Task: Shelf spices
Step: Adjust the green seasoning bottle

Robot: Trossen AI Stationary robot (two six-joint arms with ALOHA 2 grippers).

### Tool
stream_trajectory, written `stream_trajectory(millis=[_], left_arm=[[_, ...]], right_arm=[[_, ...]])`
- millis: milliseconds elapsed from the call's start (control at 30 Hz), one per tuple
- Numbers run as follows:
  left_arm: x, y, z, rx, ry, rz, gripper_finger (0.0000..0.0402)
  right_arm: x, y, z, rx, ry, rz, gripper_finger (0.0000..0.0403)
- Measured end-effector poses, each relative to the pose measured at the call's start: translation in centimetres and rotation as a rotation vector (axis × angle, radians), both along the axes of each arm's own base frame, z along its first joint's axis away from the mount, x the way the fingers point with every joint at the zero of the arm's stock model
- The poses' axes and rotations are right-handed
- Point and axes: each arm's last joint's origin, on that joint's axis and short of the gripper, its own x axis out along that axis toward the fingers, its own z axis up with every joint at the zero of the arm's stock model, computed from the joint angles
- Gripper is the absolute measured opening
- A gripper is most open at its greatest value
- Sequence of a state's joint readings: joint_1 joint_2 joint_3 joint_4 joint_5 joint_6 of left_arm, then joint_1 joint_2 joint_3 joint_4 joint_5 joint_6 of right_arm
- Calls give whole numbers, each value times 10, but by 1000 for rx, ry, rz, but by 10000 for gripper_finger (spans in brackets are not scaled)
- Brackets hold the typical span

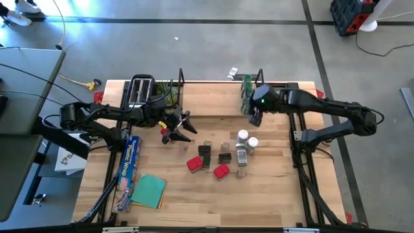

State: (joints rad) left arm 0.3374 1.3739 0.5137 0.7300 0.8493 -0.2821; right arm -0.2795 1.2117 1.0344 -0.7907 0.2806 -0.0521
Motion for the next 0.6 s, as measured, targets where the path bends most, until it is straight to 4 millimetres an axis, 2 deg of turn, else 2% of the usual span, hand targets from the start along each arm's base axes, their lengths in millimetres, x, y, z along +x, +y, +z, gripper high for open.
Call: stream_trajectory(millis=[200,400,600], left_arm=[[0,0,0,1,0,7,255],[0,0,0,0,1,12,255],[0,0,0,0,1,12,255]], right_arm=[[12,14,-21,61,126,9,130],[28,7,-45,39,230,-8,62],[34,-6,-59,45,279,-51,29]])
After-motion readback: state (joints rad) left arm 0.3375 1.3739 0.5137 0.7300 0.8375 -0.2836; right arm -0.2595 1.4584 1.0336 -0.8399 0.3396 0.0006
